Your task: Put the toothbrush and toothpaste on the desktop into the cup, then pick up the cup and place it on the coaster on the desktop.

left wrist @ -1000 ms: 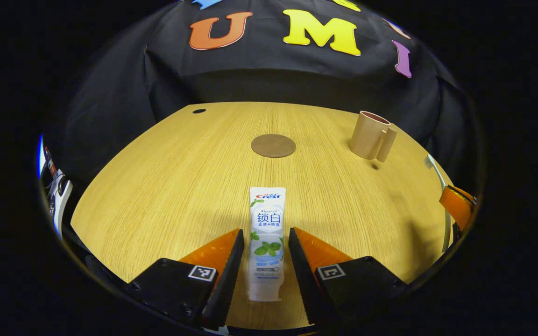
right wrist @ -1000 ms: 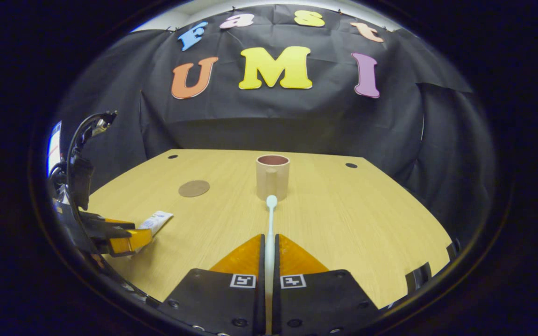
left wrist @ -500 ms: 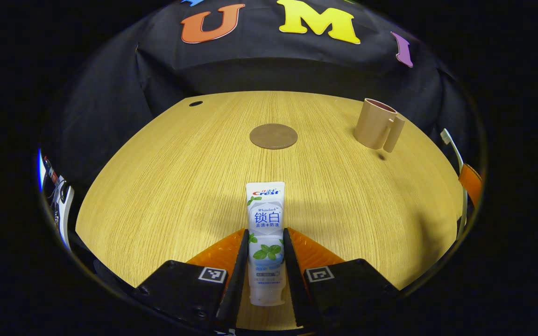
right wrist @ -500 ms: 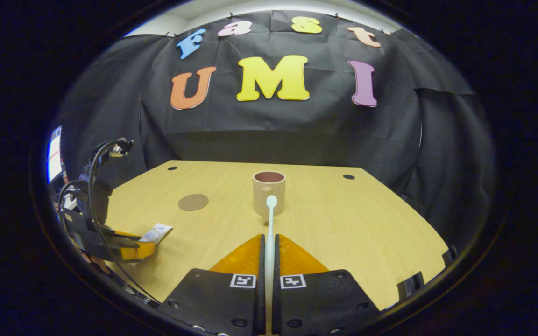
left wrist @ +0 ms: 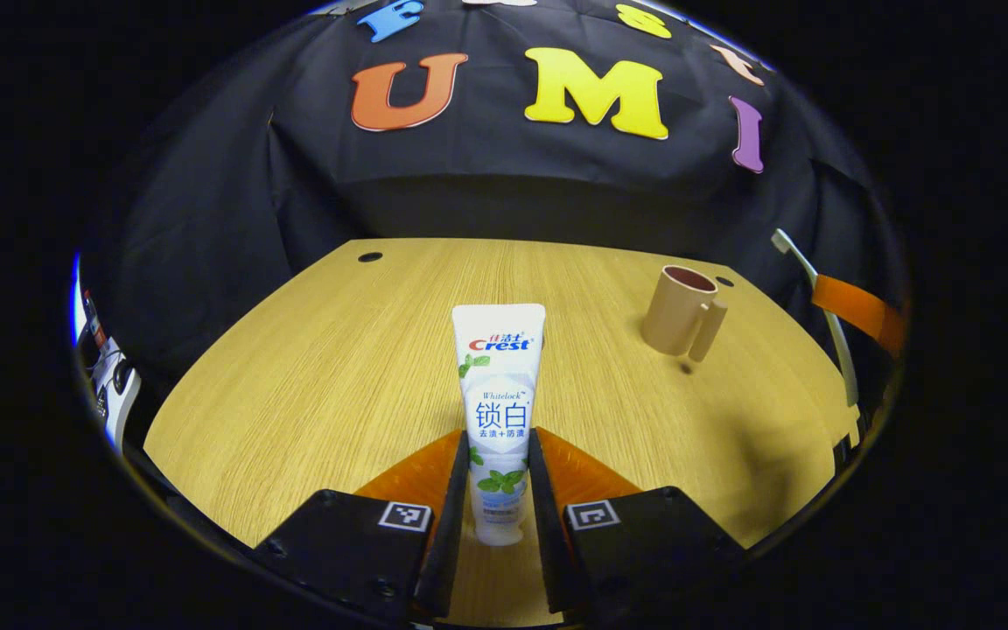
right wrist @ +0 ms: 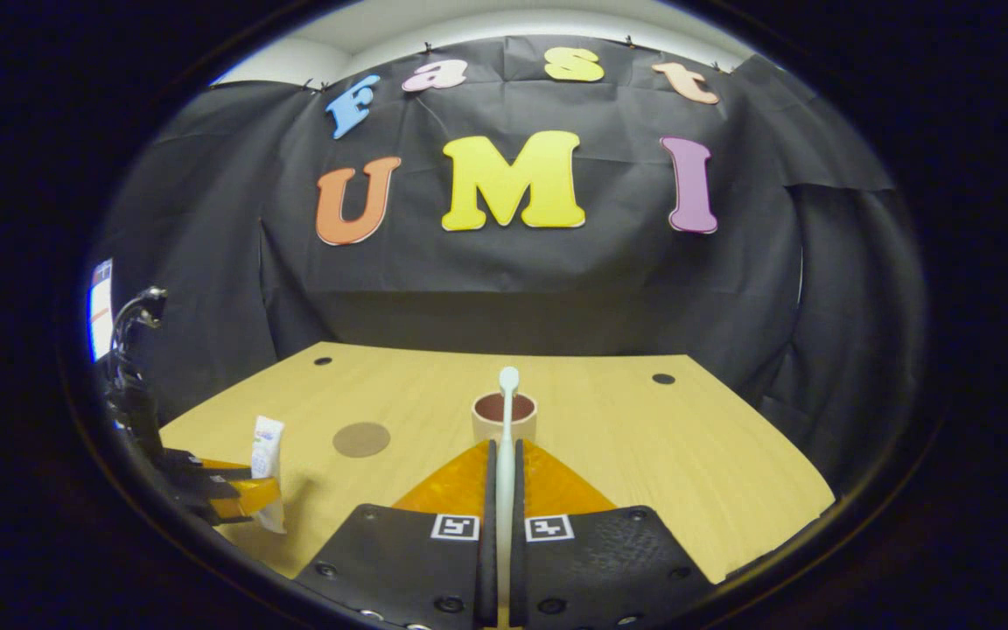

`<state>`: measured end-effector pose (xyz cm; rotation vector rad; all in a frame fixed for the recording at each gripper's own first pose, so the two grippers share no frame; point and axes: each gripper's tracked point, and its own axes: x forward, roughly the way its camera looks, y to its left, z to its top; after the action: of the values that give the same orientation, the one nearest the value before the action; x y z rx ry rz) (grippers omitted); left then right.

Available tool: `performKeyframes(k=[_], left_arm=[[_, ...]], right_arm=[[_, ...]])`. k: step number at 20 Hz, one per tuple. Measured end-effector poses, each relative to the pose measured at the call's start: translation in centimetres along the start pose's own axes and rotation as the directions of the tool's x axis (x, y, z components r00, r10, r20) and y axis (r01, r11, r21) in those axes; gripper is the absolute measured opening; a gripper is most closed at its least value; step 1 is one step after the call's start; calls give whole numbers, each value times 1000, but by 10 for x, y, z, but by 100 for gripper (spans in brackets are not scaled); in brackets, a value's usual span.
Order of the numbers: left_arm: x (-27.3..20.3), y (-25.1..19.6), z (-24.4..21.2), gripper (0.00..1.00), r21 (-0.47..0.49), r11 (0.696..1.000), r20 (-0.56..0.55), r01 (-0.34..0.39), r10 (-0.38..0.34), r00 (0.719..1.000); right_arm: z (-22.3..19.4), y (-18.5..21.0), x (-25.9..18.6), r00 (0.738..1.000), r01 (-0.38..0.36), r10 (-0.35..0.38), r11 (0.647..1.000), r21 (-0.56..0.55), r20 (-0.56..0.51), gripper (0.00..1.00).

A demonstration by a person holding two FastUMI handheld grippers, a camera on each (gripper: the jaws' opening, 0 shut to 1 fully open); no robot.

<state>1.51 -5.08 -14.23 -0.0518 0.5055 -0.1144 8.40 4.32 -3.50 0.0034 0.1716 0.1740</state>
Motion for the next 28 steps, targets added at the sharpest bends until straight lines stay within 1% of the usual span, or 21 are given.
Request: performKeyframes(k=[1,4,7,8,9,11,12,15,18,21,22,23,25,27,28], left_arm=[[-2,-5,7,42,-3,1000,19,18,-18,1000],[-6,-10,24,42,12,999,63,39,-40,997],[-9,-12,35,42,12,999,100,52,-53,994],[-10,-14,39,42,9,998,114,64,-64,991],[-12,-17,44,42,13,997,135,77,-78,988],[-14,-23,54,42,29,995,172,93,-97,980],[-14,-24,54,42,34,994,183,102,-106,977],[-9,-36,48,42,17,989,161,150,-151,975],[-6,-43,47,42,28,986,158,162,-164,974],[-2,-45,44,42,36,986,147,166,-169,975],[0,-44,43,46,35,985,145,168,-171,975],[1,-45,43,42,33,985,141,167,-170,975],[2,-46,42,42,39,985,137,166,-170,976],[6,-48,39,42,42,985,127,170,-174,977],[7,-49,38,42,43,984,121,171,-175,977]], right_arm=[[8,1,11,1000,-7,7,1000,4,8,4],[30,5,44,998,-40,39,999,27,40,4],[56,-2,77,995,-32,28,999,40,100,4],[61,-4,90,993,-33,27,998,49,118,5],[67,-6,102,991,-34,27,998,54,132,4],[73,-8,125,987,-47,38,997,53,155,4],[74,-9,137,986,-55,46,997,54,160,4],[68,0,164,983,-122,112,991,62,148,4],[64,4,182,975,-167,154,984,70,160,4],[61,3,195,971,-166,157,986,32,182,4],[62,3,198,969,-161,155,987,20,192,4],[60,3,200,969,-159,155,987,7,193,4],[57,1,206,969,-152,151,988,-6,193,4],[52,-3,209,972,-154,149,988,14,180,4],[52,-4,210,974,-149,142,988,27,177,2]])
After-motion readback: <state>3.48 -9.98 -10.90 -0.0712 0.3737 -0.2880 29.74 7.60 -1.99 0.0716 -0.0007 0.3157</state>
